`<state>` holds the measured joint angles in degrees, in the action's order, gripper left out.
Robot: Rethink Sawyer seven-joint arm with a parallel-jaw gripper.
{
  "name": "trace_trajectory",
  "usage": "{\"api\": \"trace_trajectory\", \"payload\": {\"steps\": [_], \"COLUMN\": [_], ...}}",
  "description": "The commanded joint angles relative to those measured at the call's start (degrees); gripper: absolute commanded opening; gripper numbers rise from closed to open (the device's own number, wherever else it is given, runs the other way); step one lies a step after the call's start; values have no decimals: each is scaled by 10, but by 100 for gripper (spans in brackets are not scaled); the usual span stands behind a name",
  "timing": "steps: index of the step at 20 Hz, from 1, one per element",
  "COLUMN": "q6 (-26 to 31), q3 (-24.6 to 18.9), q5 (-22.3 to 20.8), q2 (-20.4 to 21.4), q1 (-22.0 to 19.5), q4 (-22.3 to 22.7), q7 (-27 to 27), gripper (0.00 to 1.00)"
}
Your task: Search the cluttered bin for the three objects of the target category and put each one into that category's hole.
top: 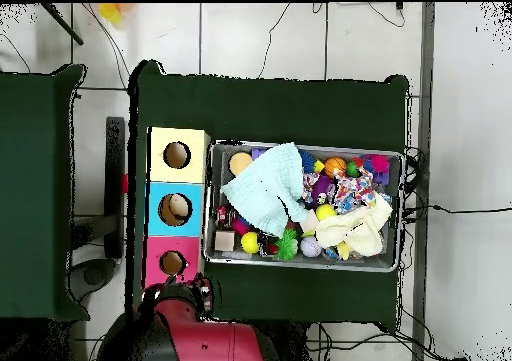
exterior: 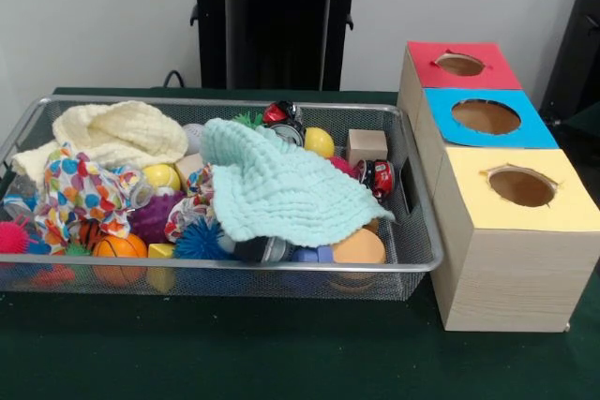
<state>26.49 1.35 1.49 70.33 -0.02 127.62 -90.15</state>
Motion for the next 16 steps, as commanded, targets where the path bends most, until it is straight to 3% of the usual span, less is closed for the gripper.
{"api": "trace_trajectory", "payload": {"steps": [1,16], "q6": [-42,-31], "q3": [-13,-12], "q5": [0,1], "q2": [-19,-29], "q1": [-17,-21], "q4": [37,30], "q7": [-85,-84], "gripper": [100,100]}}
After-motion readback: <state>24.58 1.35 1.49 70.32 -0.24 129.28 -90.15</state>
